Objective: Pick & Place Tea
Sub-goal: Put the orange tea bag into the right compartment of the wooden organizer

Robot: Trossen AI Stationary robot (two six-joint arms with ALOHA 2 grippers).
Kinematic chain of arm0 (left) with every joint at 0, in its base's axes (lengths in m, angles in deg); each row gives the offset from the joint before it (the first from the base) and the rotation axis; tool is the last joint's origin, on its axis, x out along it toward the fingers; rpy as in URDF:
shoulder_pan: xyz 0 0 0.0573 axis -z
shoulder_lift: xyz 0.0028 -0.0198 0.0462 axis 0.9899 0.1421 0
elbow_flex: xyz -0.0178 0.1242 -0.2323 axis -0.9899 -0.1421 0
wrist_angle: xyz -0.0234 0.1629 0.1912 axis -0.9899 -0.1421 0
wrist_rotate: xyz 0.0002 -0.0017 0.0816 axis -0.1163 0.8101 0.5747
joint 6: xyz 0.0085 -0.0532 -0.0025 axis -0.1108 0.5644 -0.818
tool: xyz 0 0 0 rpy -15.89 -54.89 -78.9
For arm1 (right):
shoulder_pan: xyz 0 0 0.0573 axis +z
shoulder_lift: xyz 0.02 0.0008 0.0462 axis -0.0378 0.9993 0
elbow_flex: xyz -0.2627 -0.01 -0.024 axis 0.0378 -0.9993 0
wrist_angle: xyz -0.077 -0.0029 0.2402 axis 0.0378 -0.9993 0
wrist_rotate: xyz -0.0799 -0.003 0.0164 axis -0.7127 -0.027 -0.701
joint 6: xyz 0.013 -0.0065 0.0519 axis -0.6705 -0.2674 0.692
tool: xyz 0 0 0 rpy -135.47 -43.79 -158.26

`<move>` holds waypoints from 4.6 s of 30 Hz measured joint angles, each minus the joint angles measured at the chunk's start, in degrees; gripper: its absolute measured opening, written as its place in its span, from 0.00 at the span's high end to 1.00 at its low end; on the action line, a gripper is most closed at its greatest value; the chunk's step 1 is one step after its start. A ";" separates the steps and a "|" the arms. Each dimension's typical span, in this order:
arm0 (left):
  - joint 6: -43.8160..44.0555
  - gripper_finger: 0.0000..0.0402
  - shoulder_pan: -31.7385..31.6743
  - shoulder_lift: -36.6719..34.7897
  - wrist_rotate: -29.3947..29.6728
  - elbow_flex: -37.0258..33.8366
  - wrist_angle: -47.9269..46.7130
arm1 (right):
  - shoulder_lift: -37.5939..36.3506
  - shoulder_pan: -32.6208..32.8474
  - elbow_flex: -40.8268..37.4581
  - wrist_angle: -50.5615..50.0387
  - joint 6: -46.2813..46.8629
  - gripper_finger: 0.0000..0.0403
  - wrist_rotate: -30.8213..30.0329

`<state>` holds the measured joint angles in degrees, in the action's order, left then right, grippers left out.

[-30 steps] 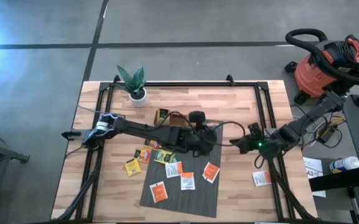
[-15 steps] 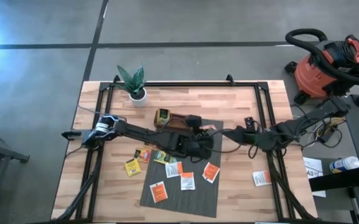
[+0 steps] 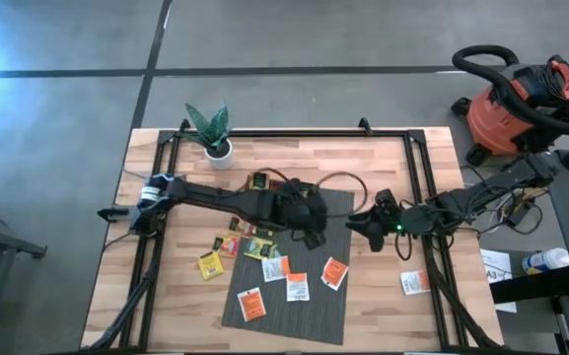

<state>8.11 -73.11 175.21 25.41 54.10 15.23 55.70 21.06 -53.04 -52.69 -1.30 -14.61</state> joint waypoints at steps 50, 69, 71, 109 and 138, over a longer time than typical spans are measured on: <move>71.90 1.00 -4.38 -35.74 20.30 -53.58 49.90 | 47.84 -1.36 50.28 -29.57 -56.40 0.62 -32.02; 66.37 1.00 -5.63 -35.76 9.78 -58.04 69.20 | 47.81 -3.15 52.29 -21.85 -80.11 0.47 -37.37; 66.48 1.00 -5.66 -35.76 9.47 -59.09 72.93 | 47.81 -3.20 52.27 -20.51 -81.87 0.47 -37.23; 65.88 1.00 -6.33 -34.97 2.06 -59.10 76.33 | 47.88 -9.37 51.51 -20.54 -87.33 0.76 -32.26; 59.35 0.83 -6.31 -34.95 1.92 -59.10 76.30 | 47.88 -11.13 51.42 -22.44 -73.89 0.96 -32.22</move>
<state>67.47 -79.42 140.26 27.33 -5.00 91.53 103.57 9.93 -1.62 -75.13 -75.19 -46.82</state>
